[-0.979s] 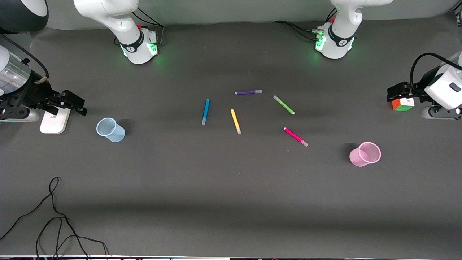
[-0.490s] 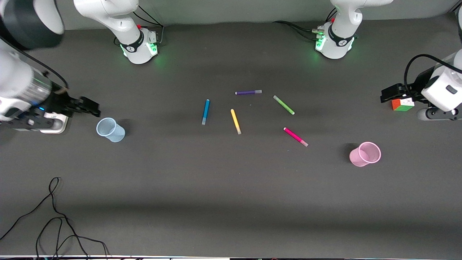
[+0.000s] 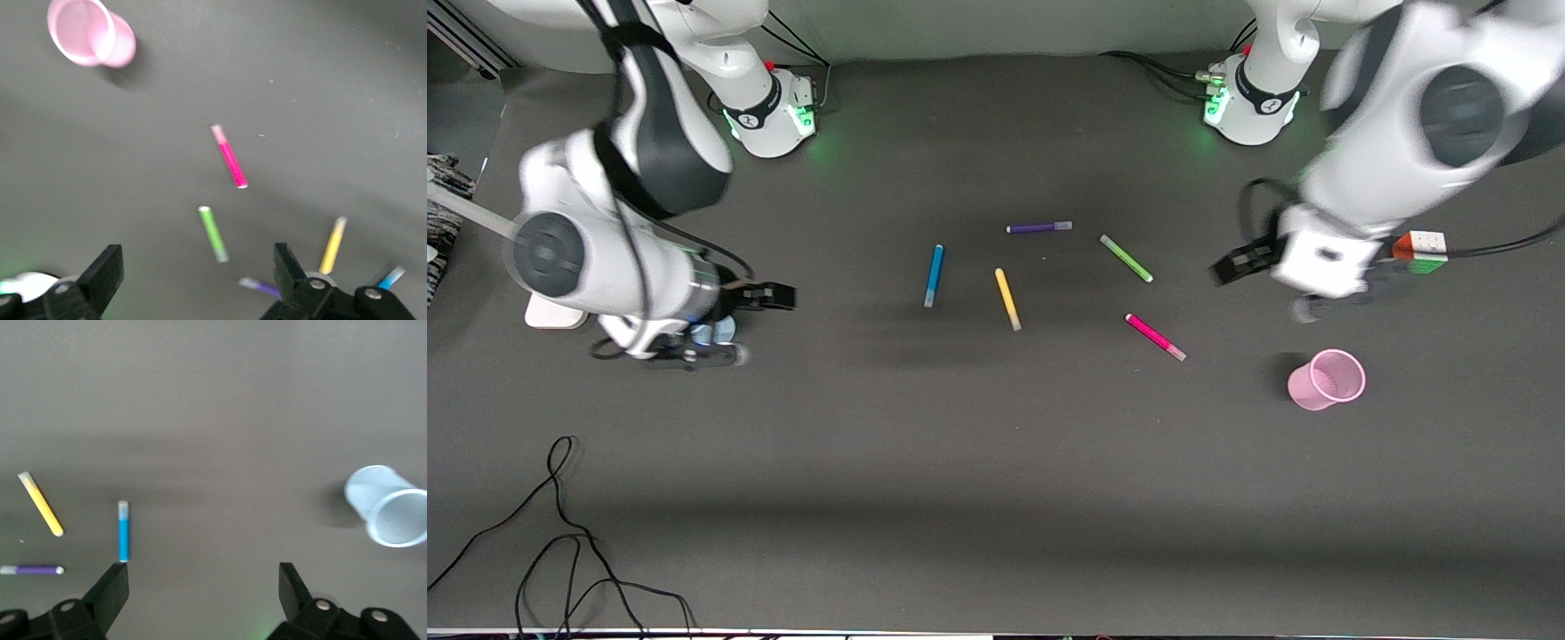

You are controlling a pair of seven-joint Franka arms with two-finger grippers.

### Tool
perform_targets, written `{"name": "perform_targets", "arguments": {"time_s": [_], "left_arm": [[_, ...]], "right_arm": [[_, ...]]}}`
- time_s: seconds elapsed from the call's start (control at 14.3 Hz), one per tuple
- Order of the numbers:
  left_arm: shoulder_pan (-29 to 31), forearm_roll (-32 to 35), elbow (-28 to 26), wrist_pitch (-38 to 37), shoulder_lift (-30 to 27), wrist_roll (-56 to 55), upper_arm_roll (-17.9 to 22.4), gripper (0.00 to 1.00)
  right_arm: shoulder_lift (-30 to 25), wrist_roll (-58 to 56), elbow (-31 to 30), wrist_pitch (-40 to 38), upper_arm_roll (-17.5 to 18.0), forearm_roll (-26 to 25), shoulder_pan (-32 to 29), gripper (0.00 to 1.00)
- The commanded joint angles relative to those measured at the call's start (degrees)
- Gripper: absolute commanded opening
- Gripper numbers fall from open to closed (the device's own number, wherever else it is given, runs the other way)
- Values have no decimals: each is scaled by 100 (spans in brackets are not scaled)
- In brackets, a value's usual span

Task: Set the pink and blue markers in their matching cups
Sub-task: 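Lower the right gripper onto the blue marker while the left gripper grasps the pink marker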

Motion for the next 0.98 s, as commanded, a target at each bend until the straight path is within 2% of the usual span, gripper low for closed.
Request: {"name": "perform_targets", "arguments": {"time_s": [0.0,0.07,0.28,0.63,0.91], "left_arm": [[-528,11,33,426,344,-1630,96,100],[-590,11,25,462,379,-1773,96,100],[-556,-24,-115,549,441,-1810,96,100],[-521,-16,-1660,1997,248,-1810,104,100],[-555,11,-2698,3604,405,-1845,113,100]], "right_arm": [[422,851,117,269,392,178,158,100],[623,1246,134,383,629,126,236,100],[1264,1934,81,1051,728,187,386,100],[2170,2857,64,1807,746,187,843,100],[2225,2867,-287,1887,746,187,826,100]]}}
